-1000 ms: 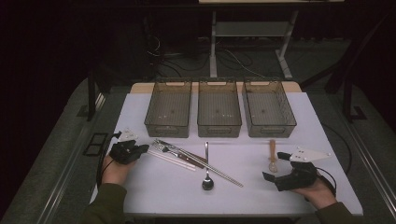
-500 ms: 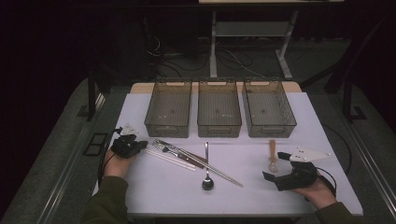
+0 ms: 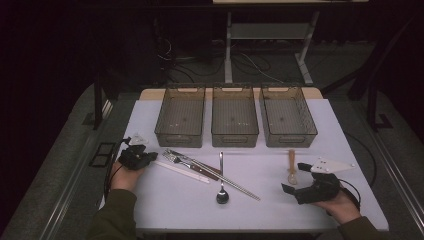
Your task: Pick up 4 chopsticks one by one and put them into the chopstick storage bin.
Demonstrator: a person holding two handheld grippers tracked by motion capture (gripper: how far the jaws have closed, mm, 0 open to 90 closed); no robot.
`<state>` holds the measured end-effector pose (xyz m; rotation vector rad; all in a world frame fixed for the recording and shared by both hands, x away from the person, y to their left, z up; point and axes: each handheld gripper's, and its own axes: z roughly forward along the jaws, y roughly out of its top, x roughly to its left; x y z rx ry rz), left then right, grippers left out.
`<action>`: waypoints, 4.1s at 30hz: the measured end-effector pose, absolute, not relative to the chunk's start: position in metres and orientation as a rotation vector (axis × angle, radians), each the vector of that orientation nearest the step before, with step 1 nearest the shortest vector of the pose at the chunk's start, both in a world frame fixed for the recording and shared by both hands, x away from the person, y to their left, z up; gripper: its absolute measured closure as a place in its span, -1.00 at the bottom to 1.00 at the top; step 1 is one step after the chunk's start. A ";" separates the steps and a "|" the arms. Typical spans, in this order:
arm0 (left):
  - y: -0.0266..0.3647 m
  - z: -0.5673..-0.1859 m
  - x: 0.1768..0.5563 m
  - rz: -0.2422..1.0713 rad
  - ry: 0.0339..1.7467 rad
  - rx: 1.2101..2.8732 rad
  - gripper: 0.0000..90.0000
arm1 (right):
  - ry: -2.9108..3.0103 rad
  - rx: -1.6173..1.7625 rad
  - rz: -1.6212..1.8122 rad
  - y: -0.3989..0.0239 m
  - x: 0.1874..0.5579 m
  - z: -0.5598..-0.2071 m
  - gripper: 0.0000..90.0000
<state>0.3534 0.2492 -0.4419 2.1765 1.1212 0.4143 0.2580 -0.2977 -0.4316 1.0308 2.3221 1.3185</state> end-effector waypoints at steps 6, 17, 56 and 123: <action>0.250 -0.441 0.352 0.413 1.122 2.182 0.98 | 2.325 1.025 1.316 -0.297 0.258 -0.431 -0.93; 0.251 -0.441 0.348 0.401 1.125 2.187 0.98 | 2.328 1.025 1.312 -0.297 0.257 -0.432 -0.93; 0.256 -0.434 0.320 0.354 1.134 2.256 0.98 | 2.335 1.017 1.307 -0.296 0.257 -0.431 -0.93; 0.251 -0.416 0.269 0.282 1.011 2.117 0.41 | 2.345 1.012 1.294 -0.295 0.257 -0.432 -0.93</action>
